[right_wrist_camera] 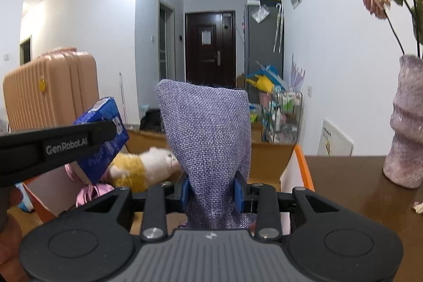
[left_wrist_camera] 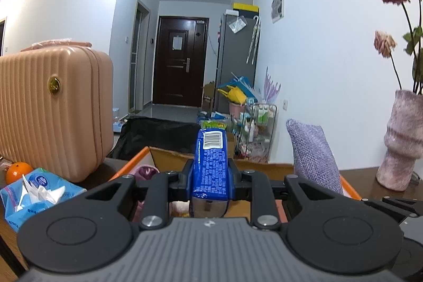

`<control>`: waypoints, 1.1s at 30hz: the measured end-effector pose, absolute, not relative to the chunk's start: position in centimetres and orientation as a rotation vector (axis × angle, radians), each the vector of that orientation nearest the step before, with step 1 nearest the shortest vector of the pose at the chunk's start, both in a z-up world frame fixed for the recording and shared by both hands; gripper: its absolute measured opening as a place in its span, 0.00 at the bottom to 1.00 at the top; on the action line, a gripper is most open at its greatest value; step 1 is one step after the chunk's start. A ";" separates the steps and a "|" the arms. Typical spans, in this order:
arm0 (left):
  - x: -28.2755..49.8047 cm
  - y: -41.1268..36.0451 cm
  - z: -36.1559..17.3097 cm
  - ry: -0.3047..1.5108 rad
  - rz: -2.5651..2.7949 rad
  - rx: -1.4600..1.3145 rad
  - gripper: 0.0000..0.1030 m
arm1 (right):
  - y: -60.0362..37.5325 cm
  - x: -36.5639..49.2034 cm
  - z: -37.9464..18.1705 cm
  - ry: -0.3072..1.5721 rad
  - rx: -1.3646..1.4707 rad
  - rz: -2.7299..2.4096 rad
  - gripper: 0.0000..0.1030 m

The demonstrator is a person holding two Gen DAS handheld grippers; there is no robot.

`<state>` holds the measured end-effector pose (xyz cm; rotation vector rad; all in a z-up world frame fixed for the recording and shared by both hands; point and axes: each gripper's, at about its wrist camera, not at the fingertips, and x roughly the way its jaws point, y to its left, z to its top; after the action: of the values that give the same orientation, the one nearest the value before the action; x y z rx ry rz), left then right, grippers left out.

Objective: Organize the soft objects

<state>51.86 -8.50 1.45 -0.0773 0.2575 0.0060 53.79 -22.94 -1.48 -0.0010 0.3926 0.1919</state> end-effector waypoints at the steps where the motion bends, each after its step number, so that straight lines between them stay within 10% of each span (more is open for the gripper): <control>1: 52.1 -8.5 1.2 0.265 0.005 -0.073 0.23 | -22.9 53.8 -1.7 0.402 -0.002 0.191 0.31; 33: 53.3 -9.4 -1.6 0.352 0.025 0.025 0.25 | -21.9 53.9 -3.0 0.441 -0.044 0.196 0.36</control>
<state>53.26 -9.42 -1.65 0.0247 0.3521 0.0253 53.93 -21.94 -3.01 -0.0440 0.4408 0.1965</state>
